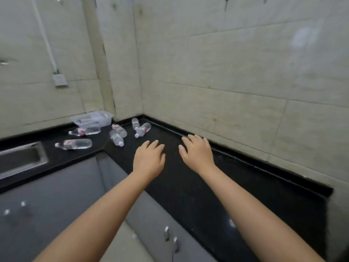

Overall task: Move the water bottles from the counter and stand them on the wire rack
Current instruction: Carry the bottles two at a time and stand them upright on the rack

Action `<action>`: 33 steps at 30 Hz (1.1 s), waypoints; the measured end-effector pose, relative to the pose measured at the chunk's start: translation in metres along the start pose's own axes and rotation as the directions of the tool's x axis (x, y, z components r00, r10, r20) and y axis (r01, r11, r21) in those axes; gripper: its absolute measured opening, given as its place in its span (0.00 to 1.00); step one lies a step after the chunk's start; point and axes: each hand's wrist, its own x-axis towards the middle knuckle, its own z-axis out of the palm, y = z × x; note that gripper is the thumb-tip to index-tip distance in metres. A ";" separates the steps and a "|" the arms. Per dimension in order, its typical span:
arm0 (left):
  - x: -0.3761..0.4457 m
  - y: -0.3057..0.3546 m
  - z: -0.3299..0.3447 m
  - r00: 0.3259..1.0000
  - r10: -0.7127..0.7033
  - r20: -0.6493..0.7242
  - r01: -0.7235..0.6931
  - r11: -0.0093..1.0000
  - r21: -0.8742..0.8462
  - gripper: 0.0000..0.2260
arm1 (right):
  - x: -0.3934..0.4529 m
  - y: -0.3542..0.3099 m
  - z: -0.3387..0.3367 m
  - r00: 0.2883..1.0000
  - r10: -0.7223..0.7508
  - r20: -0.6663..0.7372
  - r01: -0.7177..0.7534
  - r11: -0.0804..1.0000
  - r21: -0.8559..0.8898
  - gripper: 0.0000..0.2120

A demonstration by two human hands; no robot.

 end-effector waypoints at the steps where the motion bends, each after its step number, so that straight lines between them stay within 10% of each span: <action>1: -0.005 -0.025 0.004 0.997 -0.062 0.041 0.061 0.998 0.033 0.19 | 0.004 -0.020 0.015 0.999 -0.028 0.018 0.028 0.999 0.019 0.21; 14: 0.012 -0.243 0.091 0.871 -0.453 0.190 0.442 0.891 0.099 0.19 | 0.070 -0.150 0.228 0.931 -0.168 0.324 0.074 0.956 0.284 0.20; 33: 0.220 -0.486 0.209 0.824 -0.482 0.297 0.493 0.869 0.043 0.23 | 0.276 -0.208 0.491 0.833 -0.050 0.551 -0.060 0.982 0.180 0.20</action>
